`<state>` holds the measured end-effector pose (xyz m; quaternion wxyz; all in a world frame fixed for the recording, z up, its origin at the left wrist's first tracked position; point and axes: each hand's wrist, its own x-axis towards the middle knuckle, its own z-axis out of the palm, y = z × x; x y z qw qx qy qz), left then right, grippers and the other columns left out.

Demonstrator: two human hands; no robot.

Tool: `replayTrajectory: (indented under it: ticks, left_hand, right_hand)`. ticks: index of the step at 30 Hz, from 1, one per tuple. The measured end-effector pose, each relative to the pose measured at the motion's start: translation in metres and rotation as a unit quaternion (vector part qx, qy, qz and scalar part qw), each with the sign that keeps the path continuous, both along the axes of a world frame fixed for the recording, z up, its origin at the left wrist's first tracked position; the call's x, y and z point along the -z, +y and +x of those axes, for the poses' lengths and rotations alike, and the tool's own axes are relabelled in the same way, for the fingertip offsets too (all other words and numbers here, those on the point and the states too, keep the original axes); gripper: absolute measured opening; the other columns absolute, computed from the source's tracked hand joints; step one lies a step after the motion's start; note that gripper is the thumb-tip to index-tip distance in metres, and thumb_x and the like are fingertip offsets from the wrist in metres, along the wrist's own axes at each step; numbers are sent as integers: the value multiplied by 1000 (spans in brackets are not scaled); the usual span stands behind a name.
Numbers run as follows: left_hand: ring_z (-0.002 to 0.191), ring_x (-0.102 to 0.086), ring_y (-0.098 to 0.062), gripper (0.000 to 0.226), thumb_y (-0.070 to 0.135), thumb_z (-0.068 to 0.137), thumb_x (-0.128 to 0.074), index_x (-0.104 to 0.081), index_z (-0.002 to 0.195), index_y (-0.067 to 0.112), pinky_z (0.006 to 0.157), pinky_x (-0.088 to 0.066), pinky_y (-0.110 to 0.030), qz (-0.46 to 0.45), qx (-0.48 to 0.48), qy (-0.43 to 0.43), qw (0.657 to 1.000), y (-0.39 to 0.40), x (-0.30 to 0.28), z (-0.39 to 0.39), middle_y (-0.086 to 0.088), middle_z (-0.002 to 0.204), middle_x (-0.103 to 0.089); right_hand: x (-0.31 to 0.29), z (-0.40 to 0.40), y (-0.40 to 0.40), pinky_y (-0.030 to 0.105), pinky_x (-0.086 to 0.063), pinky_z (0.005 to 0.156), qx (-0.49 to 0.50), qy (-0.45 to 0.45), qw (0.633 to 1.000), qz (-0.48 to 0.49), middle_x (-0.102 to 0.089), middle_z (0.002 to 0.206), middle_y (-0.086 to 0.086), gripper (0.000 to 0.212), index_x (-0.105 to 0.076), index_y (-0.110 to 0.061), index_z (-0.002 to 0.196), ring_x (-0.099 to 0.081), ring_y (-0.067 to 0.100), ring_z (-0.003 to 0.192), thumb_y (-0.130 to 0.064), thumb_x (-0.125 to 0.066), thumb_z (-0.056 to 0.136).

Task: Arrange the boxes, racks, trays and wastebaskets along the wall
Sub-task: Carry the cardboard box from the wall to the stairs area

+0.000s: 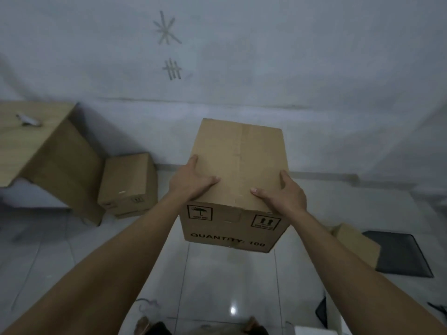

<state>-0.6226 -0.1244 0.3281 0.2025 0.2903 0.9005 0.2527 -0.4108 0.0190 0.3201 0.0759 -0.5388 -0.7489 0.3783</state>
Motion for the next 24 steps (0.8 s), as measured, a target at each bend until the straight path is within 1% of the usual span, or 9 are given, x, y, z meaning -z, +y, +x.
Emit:
replayTrajectory:
  ticks: [6, 9, 14, 18, 22, 24]
  left_hand:
    - [134, -44, -30, 104, 69, 71, -68, -20, 154, 29, 107, -40, -42, -1, -51, -9, 999, -77, 3, -67, -4, 153, -40]
    - [134, -43, -30, 100, 65, 74, -69, -21, 154, 27, 106, -39, -40, -1, -56, 2, 998, -115, 7, -104, -5, 152, -40]
    - [134, -43, -31, 99, 65, 75, -68, -21, 153, 28, 106, -38, -43, -14, -64, -9, 998, -168, 17, -169, -4, 152, -40]
    - [132, -47, -34, 98, 71, 74, -65, -20, 152, 32, 109, -37, -50, -50, -53, -11, 997, -190, 31, -214, -4, 149, -45]
    - [132, -46, -34, 99, 68, 75, -68, -22, 152, 28, 106, -40, -45, -43, -39, -24, 998, -192, 46, -247, -6, 149, -45]
    - [132, -46, -34, 98, 64, 76, -70, -22, 152, 26, 105, -39, -46, -35, -33, -33, 998, -187, 56, -259, -6, 150, -43]
  right_hand:
    - [3, -81, -59, 41, -37, 109, -44, -3, 999, -2, -40, 153, 0, 123, -20, -31, 155, -41, 25, 138, -77, -74, 55]
    - [7, -123, -94, 39, -37, 109, -53, -6, 999, -3, -40, 152, 0, 123, -20, -30, 156, -42, 25, 137, -75, -76, 56]
    - [21, -191, -143, 41, -39, 108, -56, -17, 998, -20, -41, 151, 1, 126, -19, -32, 155, -42, 25, 136, -78, -76, 53]
    - [35, -231, -165, 41, -39, 108, -62, -30, 997, -29, -40, 152, 2, 127, -18, -30, 156, -42, 26, 136, -74, -78, 54]
    - [48, -259, -170, 40, -38, 108, -65, -41, 996, -47, -38, 151, 4, 128, -16, -28, 156, -41, 26, 137, -71, -81, 54]
    - [55, -271, -166, 39, -37, 109, -66, -42, 996, -53, -37, 152, 4, 129, -15, -28, 157, -40, 25, 137, -71, -81, 54]
